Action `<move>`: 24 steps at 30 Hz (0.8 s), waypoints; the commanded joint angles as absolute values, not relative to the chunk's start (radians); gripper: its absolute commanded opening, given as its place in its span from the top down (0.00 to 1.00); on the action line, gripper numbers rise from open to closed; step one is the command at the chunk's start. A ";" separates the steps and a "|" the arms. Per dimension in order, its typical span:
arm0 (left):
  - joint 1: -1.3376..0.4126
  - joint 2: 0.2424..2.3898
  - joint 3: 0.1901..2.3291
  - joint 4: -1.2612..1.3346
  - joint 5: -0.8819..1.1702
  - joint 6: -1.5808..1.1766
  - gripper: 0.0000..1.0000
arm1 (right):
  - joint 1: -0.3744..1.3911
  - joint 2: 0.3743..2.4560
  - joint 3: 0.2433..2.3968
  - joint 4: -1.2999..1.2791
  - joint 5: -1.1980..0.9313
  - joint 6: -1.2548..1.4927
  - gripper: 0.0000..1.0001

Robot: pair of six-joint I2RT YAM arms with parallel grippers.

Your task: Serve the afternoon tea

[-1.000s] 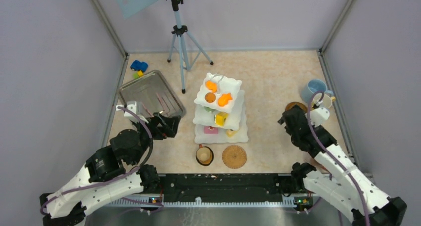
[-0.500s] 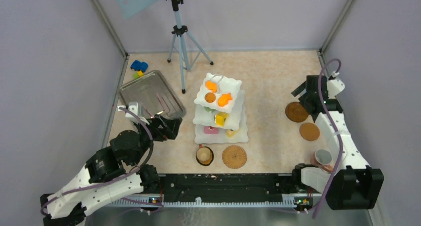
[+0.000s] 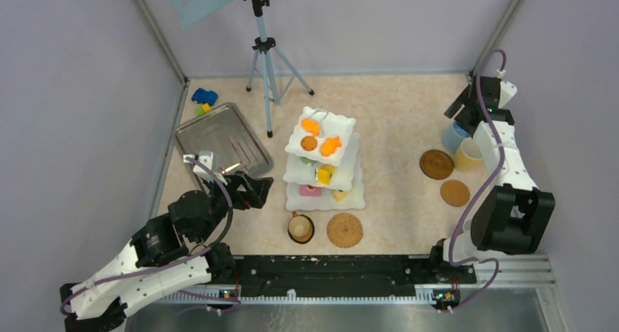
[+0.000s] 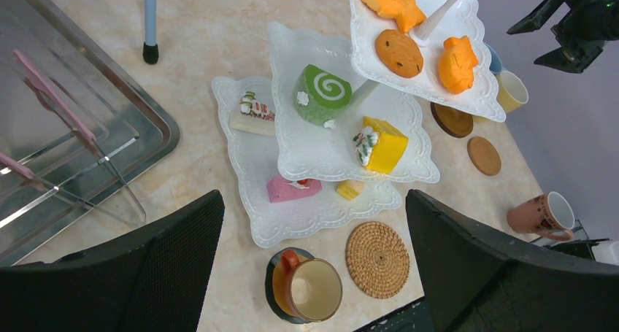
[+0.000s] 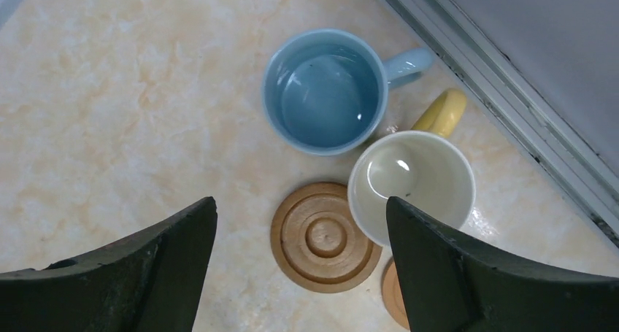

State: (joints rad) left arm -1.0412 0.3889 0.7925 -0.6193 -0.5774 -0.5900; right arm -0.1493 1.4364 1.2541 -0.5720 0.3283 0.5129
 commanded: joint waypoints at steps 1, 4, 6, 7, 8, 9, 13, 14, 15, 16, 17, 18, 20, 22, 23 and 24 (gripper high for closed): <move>-1.039 0.386 0.779 -0.563 -0.549 -0.583 0.01 | -0.199 1.508 1.289 -0.579 0.313 0.410 0.19; -1.040 0.381 0.769 -0.564 -0.540 -0.587 0.01 | -0.236 1.582 1.289 -0.597 0.280 0.384 0.34; -1.039 0.379 0.771 -0.573 -0.544 -0.587 0.01 | -0.245 1.628 1.288 -0.595 0.256 0.369 0.41; -1.040 0.378 0.773 -0.576 -0.547 -0.587 0.01 | -0.246 1.643 1.278 -0.585 0.250 0.359 0.43; -1.039 0.377 0.774 -0.578 -0.547 -0.585 0.01 | -0.245 1.656 1.270 -0.577 0.245 0.355 0.43; -1.039 0.373 0.773 -0.578 -0.549 -0.585 0.01 | -0.246 1.667 1.264 -0.572 0.247 0.353 0.43; -1.039 0.372 0.777 -0.578 -0.549 -0.590 0.01 | -0.245 1.701 1.247 -0.557 0.285 0.350 0.50; -1.039 0.372 0.776 -0.579 -0.549 -0.594 0.01 | -0.246 1.705 1.245 -0.555 0.292 0.352 0.53; -1.039 0.372 0.774 -0.578 -0.548 -0.597 0.01 | -0.245 1.709 1.242 -0.552 0.295 0.354 0.57; -1.039 0.372 0.773 -0.578 -0.547 -0.600 0.01 | -0.245 1.709 1.239 -0.548 0.298 0.353 0.59; -1.039 0.374 0.775 -0.578 -0.546 -0.602 0.01 | -0.246 1.706 1.236 -0.546 0.302 0.352 0.62; -1.039 0.374 0.776 -0.580 -0.544 -0.604 0.01 | -0.246 1.704 1.236 -0.546 0.307 0.353 0.67; -1.039 0.373 0.778 -0.583 -0.542 -0.607 0.01 | -0.245 1.698 1.240 -0.553 0.327 0.353 0.80; -1.040 0.372 0.780 -0.587 -0.541 -0.610 0.01 | -0.246 1.678 1.246 -0.569 0.357 0.351 0.96; -1.040 0.373 0.781 -0.589 -0.541 -0.612 0.01 | -0.246 1.660 1.245 -0.572 0.374 0.352 1.00; -1.040 0.372 0.781 -0.591 -0.541 -0.614 0.01 | -0.245 1.634 1.243 -0.571 0.389 0.351 1.00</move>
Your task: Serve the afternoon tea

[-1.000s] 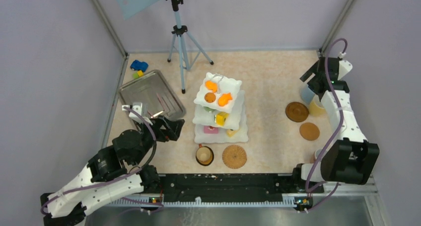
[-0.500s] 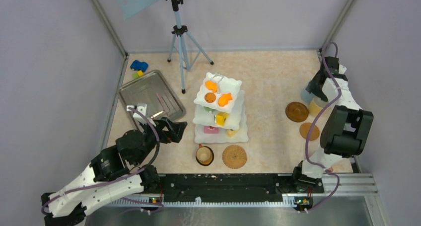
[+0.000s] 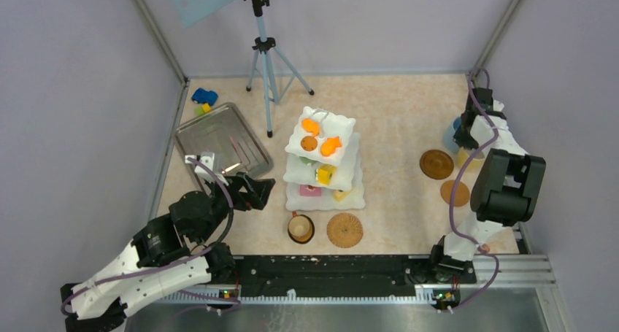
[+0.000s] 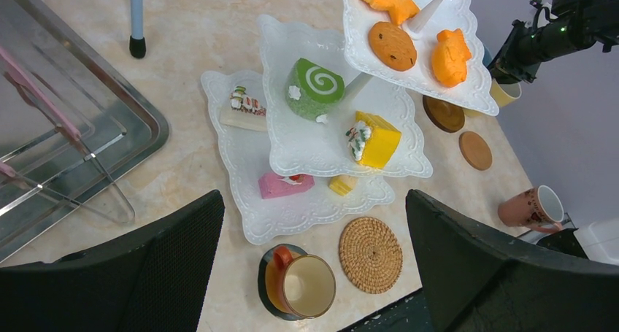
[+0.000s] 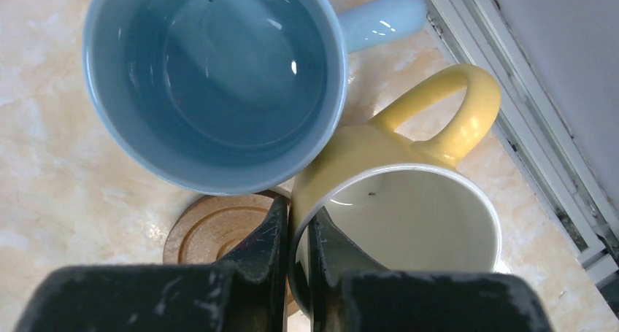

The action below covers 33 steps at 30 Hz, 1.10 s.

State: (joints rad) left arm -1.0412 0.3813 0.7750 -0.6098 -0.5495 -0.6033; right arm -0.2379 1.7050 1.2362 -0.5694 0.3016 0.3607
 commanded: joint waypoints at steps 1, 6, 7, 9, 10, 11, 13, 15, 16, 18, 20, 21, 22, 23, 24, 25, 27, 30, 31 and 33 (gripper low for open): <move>-1.039 0.370 0.782 -0.593 -0.541 -0.616 0.01 | -0.244 1.603 1.239 -0.569 0.399 0.350 1.00; -1.040 0.371 0.790 -0.600 -0.546 -0.618 0.01 | -0.199 1.367 1.185 -0.533 0.385 0.319 1.00; -1.040 0.371 0.790 -0.600 -0.550 -0.616 0.01 | -0.172 1.313 1.168 -0.532 0.382 0.315 1.00; -1.039 0.372 0.792 -0.596 -0.560 -0.614 0.01 | -0.093 1.228 1.138 -0.555 0.368 0.318 1.00; -1.040 0.372 0.793 -0.592 -0.566 -0.612 0.01 | -0.048 1.192 1.122 -0.578 0.359 0.316 1.00; -1.040 0.373 0.793 -0.588 -0.570 -0.608 0.01 | 0.007 1.151 1.106 -0.608 0.367 0.319 1.00; -1.040 0.379 0.798 -0.586 -0.575 -0.605 0.01 | 0.110 1.097 1.064 -0.675 0.363 0.332 1.00; -1.039 0.386 0.801 -0.586 -0.578 -0.602 0.01 | 0.210 1.049 1.023 -0.756 0.330 0.360 1.00; -1.040 0.390 0.801 -0.585 -0.578 -0.600 0.01 | 0.262 1.026 1.000 -0.785 0.312 0.384 1.00; -1.040 0.403 0.799 -0.585 -0.583 -0.598 0.01 | 0.378 0.992 0.963 -0.852 0.300 0.460 1.00; -1.039 0.419 0.797 -0.581 -0.587 -0.597 0.01 | 0.527 0.979 0.944 -0.917 0.325 0.558 1.00; -1.039 0.427 0.797 -0.576 -0.585 -0.597 0.01 | 0.613 0.981 0.944 -0.954 0.361 0.615 1.00; -1.039 0.435 0.797 -0.571 -0.583 -0.597 0.01 | 0.696 0.981 0.947 -0.998 0.402 0.669 1.00; -1.040 0.443 0.797 -0.566 -0.578 -0.597 0.01 | 0.772 0.980 0.949 -1.030 0.429 0.719 1.00; -1.040 0.450 0.796 -0.560 -0.573 -0.599 0.01 | 0.837 0.980 0.953 -1.061 0.447 0.770 1.00; -1.039 0.455 0.797 -0.556 -0.567 -0.602 0.01 | 0.883 0.984 0.957 -1.097 0.458 0.798 1.00; -1.040 0.460 0.792 -0.550 -0.558 -0.611 0.01 | 0.974 0.987 0.955 -1.122 0.445 0.809 1.00; -1.040 0.457 0.777 -0.542 -0.551 -0.624 0.01 | 1.118 0.992 0.934 -1.021 0.416 0.760 1.00; -1.039 0.457 0.775 -0.542 -0.550 -0.627 0.01 | 1.161 1.000 0.927 -0.966 0.394 0.733 1.00; -1.039 0.455 0.775 -0.547 -0.552 -0.634 0.01 | 1.212 1.039 0.919 -0.856 0.344 0.686 1.00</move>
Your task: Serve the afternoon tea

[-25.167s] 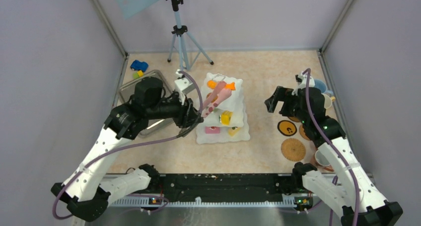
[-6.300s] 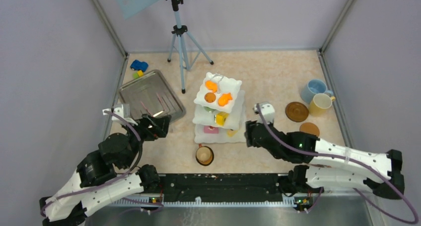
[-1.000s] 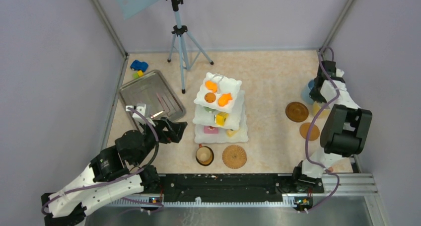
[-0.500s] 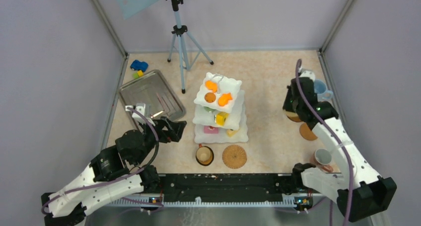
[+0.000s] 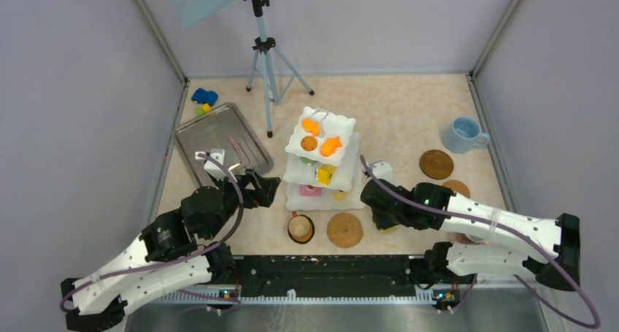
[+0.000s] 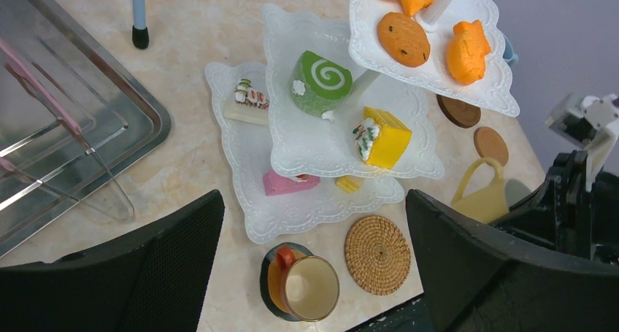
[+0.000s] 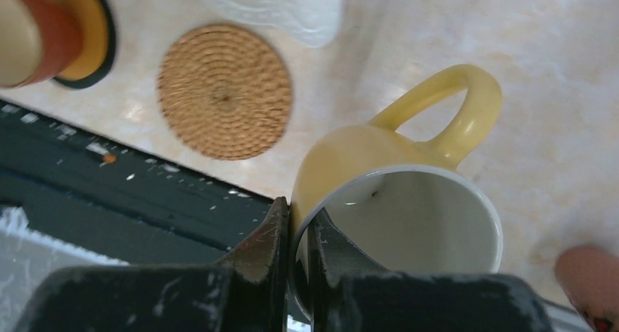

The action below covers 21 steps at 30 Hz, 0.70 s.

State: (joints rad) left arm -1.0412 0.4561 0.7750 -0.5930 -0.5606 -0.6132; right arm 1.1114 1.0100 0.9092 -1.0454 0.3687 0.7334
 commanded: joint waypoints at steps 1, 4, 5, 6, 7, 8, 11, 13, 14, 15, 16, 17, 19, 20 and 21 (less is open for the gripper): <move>-1.039 0.453 0.779 -0.551 -0.555 -0.637 0.01 | 1.229 1.067 0.923 -0.808 0.320 0.666 1.00; -1.039 0.438 0.792 -0.578 -0.573 -0.654 0.01 | 1.274 1.185 0.968 -0.715 0.307 0.631 1.00; -1.039 0.430 0.796 -0.591 -0.582 -0.660 0.01 | 1.287 1.225 0.989 -0.695 0.311 0.620 1.00; -1.039 0.420 0.798 -0.603 -0.589 -0.666 0.01 | 1.298 1.265 1.012 -0.683 0.319 0.611 1.00; -1.039 0.409 0.799 -0.612 -0.595 -0.671 0.01 | 1.307 1.301 1.032 -0.677 0.329 0.604 1.00; -1.039 0.401 0.798 -0.621 -0.601 -0.676 0.01 | 1.312 1.332 1.049 -0.675 0.337 0.597 1.00; -1.039 0.379 0.800 -0.647 -0.610 -0.691 0.01 | 1.319 1.394 1.081 -0.682 0.366 0.592 1.00; -1.039 0.375 0.802 -0.657 -0.612 -0.698 0.01 | 1.325 1.409 1.086 -0.664 0.349 0.564 1.00; -1.040 0.373 0.802 -0.660 -0.613 -0.700 0.01 | 1.331 1.413 1.079 -0.647 0.328 0.538 1.00; -1.039 0.375 0.801 -0.661 -0.615 -0.701 0.01 | 1.335 1.416 1.074 -0.631 0.308 0.510 1.00; -1.039 0.376 0.801 -0.661 -0.616 -0.700 0.01 | 1.336 1.420 1.071 -0.623 0.288 0.473 1.00; -1.039 0.376 0.800 -0.659 -0.616 -0.698 0.01 | 1.339 1.423 1.066 -0.619 0.269 0.444 1.00; -1.040 0.379 0.800 -0.656 -0.615 -0.694 0.01 | 1.347 1.420 1.060 -0.636 0.254 0.382 1.00; -1.039 0.380 0.801 -0.655 -0.615 -0.692 0.01 | 1.349 1.411 1.054 -0.643 0.251 0.355 1.00; -1.040 0.382 0.801 -0.655 -0.616 -0.691 0.01 | 1.349 1.394 1.043 -0.640 0.237 0.319 1.00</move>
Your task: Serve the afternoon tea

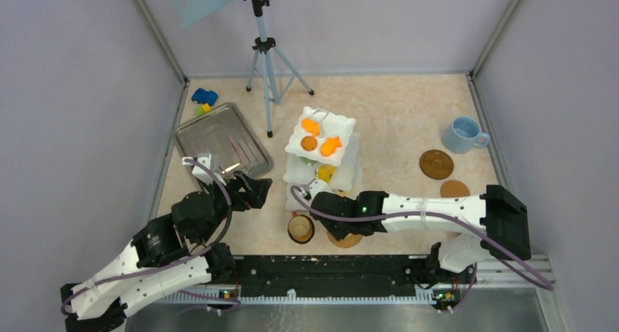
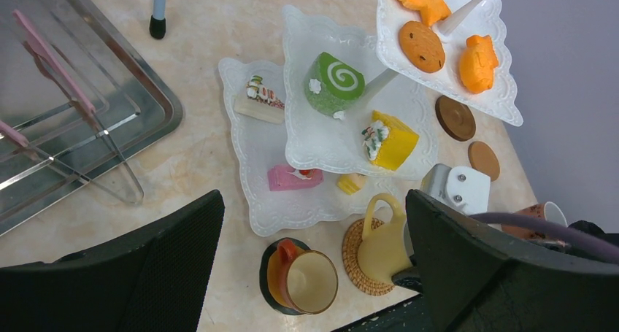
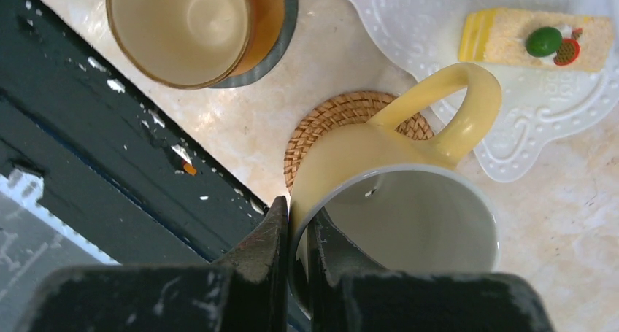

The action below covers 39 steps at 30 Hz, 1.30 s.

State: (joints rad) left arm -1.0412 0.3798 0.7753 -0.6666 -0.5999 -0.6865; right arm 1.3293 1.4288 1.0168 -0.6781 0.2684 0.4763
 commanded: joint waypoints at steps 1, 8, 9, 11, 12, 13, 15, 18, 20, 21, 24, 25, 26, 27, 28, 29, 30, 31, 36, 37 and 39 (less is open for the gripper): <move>-1.040 0.381 0.802 -0.654 -0.615 -0.688 0.01 | 1.350 1.376 1.027 -0.633 0.221 0.283 1.00; -1.040 0.372 0.791 -0.643 -0.615 -0.685 0.01 | 1.350 1.273 1.003 -0.662 0.082 -0.063 1.00; -1.039 0.370 0.794 -0.643 -0.615 -0.682 0.01 | 1.350 1.256 0.998 -0.669 0.049 -0.123 1.00; -1.039 0.360 0.798 -0.646 -0.620 -0.677 0.01 | 1.350 1.216 0.965 -0.667 0.016 -0.231 1.00; -1.039 0.354 0.799 -0.649 -0.621 -0.676 0.01 | 1.349 1.197 0.954 -0.667 -0.021 -0.295 1.00; -1.040 0.349 0.800 -0.650 -0.622 -0.673 0.01 | 1.349 1.180 0.935 -0.668 -0.046 -0.351 1.00; -1.039 0.336 0.802 -0.655 -0.623 -0.671 0.01 | 1.350 1.159 0.916 -0.659 0.003 -0.371 1.00; -1.039 0.320 0.806 -0.669 -0.625 -0.680 0.01 | 1.349 1.153 0.929 -0.665 0.063 -0.313 1.00; -1.039 0.308 0.800 -0.671 -0.627 -0.687 0.01 | 1.349 1.168 0.935 -0.635 0.071 -0.237 1.00; -1.040 0.305 0.797 -0.670 -0.628 -0.689 0.01 | 1.349 1.182 0.940 -0.620 0.083 -0.191 1.00; -1.039 0.309 0.793 -0.664 -0.626 -0.685 0.01 | 1.350 1.244 0.959 -0.619 0.164 -0.090 1.00; -1.040 0.314 0.792 -0.661 -0.624 -0.682 0.01 | 1.349 1.262 0.958 -0.614 0.165 -0.075 1.00; -1.039 0.320 0.792 -0.657 -0.621 -0.676 0.01 | 1.349 1.273 0.954 -0.607 0.158 -0.064 1.00; -1.039 0.327 0.794 -0.653 -0.616 -0.671 0.01 | 1.349 1.282 0.947 -0.599 0.156 -0.057 1.00; -1.040 0.334 0.799 -0.651 -0.613 -0.666 0.01 | 1.350 1.284 0.942 -0.586 0.161 -0.050 1.00; -1.040 0.342 0.802 -0.650 -0.611 -0.664 0.01 | 1.349 1.282 0.934 -0.573 0.171 -0.043 1.00; -1.039 0.346 0.806 -0.651 -0.610 -0.662 0.01 | 1.347 1.276 0.929 -0.559 0.182 -0.038 1.00; -1.040 0.349 0.808 -0.651 -0.608 -0.662 0.01 | 1.347 1.271 0.924 -0.548 0.193 -0.035 1.00; -1.040 0.338 0.800 -0.649 -0.603 -0.673 0.01 | 1.339 1.274 0.935 -0.539 0.206 -0.016 1.00; -1.040 0.335 0.796 -0.649 -0.603 -0.676 0.01 | 1.339 1.280 0.936 -0.542 0.204 -0.011 1.00; -1.039 0.331 0.792 -0.652 -0.603 -0.679 0.01 | 1.335 1.295 0.940 -0.552 0.200 -0.008 1.00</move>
